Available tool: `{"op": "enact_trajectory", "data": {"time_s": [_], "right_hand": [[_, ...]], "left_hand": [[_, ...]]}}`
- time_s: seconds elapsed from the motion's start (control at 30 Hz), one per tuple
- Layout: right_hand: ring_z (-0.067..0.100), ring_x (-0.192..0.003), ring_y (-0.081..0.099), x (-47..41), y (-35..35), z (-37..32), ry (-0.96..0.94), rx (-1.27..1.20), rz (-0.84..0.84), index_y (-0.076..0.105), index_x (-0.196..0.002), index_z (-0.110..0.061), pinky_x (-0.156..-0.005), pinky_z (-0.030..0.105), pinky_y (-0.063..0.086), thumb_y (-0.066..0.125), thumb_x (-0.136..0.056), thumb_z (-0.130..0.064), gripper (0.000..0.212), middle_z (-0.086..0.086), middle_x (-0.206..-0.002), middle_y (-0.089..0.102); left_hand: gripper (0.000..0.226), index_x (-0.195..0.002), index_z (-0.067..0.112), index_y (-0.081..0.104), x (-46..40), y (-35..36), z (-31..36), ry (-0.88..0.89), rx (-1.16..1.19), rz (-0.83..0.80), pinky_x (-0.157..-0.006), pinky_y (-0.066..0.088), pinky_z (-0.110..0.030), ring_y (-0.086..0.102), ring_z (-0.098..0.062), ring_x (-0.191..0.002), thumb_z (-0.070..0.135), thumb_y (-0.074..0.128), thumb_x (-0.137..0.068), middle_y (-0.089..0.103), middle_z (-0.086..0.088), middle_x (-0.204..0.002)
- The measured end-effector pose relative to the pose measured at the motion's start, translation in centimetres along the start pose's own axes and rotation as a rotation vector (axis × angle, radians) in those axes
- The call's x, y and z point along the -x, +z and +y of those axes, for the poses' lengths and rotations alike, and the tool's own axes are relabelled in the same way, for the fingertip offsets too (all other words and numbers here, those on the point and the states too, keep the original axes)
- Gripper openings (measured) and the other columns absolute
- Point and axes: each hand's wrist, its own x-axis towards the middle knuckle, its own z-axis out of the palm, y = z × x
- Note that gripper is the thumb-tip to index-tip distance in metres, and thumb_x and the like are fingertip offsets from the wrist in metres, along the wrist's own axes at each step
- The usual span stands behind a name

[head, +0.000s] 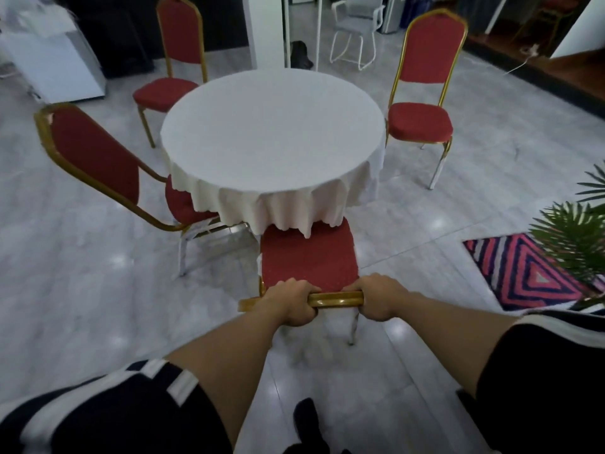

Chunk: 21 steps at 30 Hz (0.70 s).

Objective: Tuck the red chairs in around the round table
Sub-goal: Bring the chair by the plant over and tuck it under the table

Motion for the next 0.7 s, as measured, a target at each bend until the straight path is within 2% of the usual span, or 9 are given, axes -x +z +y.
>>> {"op": "enact_trajectory", "data": {"time_s": [0.1,0.13,0.27,0.37,0.53,0.7], "right_hand": [[0.026,-0.096,0.067,-2.1,-2.0,1.1,0.003,0.02,0.023,0.073,-0.12,-0.043,-0.082,0.04,0.056,0.063,-0.089,-0.017,0.043,-0.002,-0.108,0.073],[0.026,-0.097,0.067,-2.9,-2.6,1.5,0.006,0.025,0.023,0.073,-0.121,-0.043,-0.082,0.04,0.056,0.063,-0.089,-0.016,0.043,-0.002,-0.109,0.073],[0.024,-0.088,0.065,-5.4,-5.2,3.4,0.002,0.046,0.007,0.073,-0.118,-0.047,-0.071,0.033,0.048,0.061,-0.088,-0.014,0.047,-0.006,-0.096,0.07],[0.019,-0.078,0.059,-6.1,-6.8,5.4,0.024,0.083,0.002,0.072,-0.122,-0.05,-0.067,0.031,0.043,0.062,-0.089,-0.016,0.048,-0.013,-0.081,0.059],[0.008,-0.066,0.048,-7.5,-8.2,8.2,0.04,0.104,0.025,0.067,-0.128,-0.056,-0.061,0.026,0.037,0.062,-0.091,-0.017,0.054,-0.019,-0.077,0.052],[0.012,-0.069,0.056,-8.9,-9.2,10.9,0.03,0.13,-0.007,0.067,-0.126,-0.057,-0.068,0.031,0.05,0.064,-0.092,-0.02,0.05,-0.014,-0.082,0.06]], "left_hand": [[0.027,-0.081,0.062,0.059,-2.9,-1.2,0.0,-0.016,0.012,0.012,-0.093,0.055,-0.053,0.064,-0.034,-0.095,0.039,0.049,-0.071,0.069,0.002,-0.096],[0.027,-0.079,0.063,0.059,-3.6,-1.7,0.2,-0.021,0.025,0.01,-0.093,0.055,-0.053,0.064,-0.033,-0.094,0.039,0.05,-0.072,0.069,0.002,-0.096],[0.043,-0.115,0.056,0.066,-6.3,-3.8,1.4,-0.002,0.037,0.004,-0.096,0.054,-0.051,0.065,-0.035,-0.101,0.039,0.052,-0.078,0.071,-0.001,-0.107],[0.05,-0.129,0.051,0.064,-8.2,-4.2,3.1,0.025,0.048,0.004,-0.099,0.053,-0.052,0.064,-0.037,-0.107,0.036,0.054,-0.082,0.072,-0.005,-0.116],[0.052,-0.128,0.054,0.062,-10.5,-4.7,5.1,0.016,0.054,-0.01,-0.098,0.052,-0.052,0.065,-0.037,-0.105,0.035,0.051,-0.081,0.072,-0.003,-0.112],[0.045,-0.12,0.049,0.063,-12.5,-4.9,6.6,-0.001,0.062,-0.038,-0.094,0.052,-0.05,0.065,-0.035,-0.1,0.034,0.051,-0.08,0.071,0.0,-0.102]]}}
